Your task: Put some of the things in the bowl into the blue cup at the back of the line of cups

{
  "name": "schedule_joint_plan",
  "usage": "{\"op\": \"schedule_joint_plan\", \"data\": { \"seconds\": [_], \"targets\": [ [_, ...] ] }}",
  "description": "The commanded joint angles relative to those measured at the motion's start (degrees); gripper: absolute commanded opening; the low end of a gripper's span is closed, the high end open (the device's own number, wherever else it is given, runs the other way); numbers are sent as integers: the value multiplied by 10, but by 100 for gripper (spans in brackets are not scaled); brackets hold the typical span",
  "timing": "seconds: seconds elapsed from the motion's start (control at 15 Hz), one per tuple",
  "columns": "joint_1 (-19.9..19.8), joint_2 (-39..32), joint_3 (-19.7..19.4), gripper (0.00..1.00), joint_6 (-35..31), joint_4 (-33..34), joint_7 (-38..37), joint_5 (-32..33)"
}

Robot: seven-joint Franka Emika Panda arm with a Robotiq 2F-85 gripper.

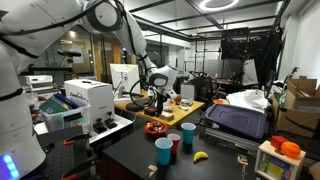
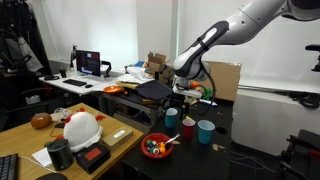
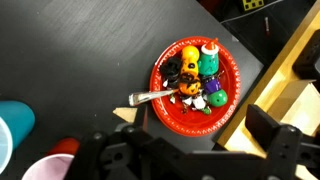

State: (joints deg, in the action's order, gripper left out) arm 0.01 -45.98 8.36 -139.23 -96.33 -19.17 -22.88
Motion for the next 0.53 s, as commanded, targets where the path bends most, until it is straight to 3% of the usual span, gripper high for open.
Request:
{"op": "schedule_joint_plan", "data": {
  "seconds": [0.0,0.47],
  "targets": [
    [32,-30,-15,100,19,26,0,15],
    [58,-98,-25,100,35,82,-24,23]
  ]
}}
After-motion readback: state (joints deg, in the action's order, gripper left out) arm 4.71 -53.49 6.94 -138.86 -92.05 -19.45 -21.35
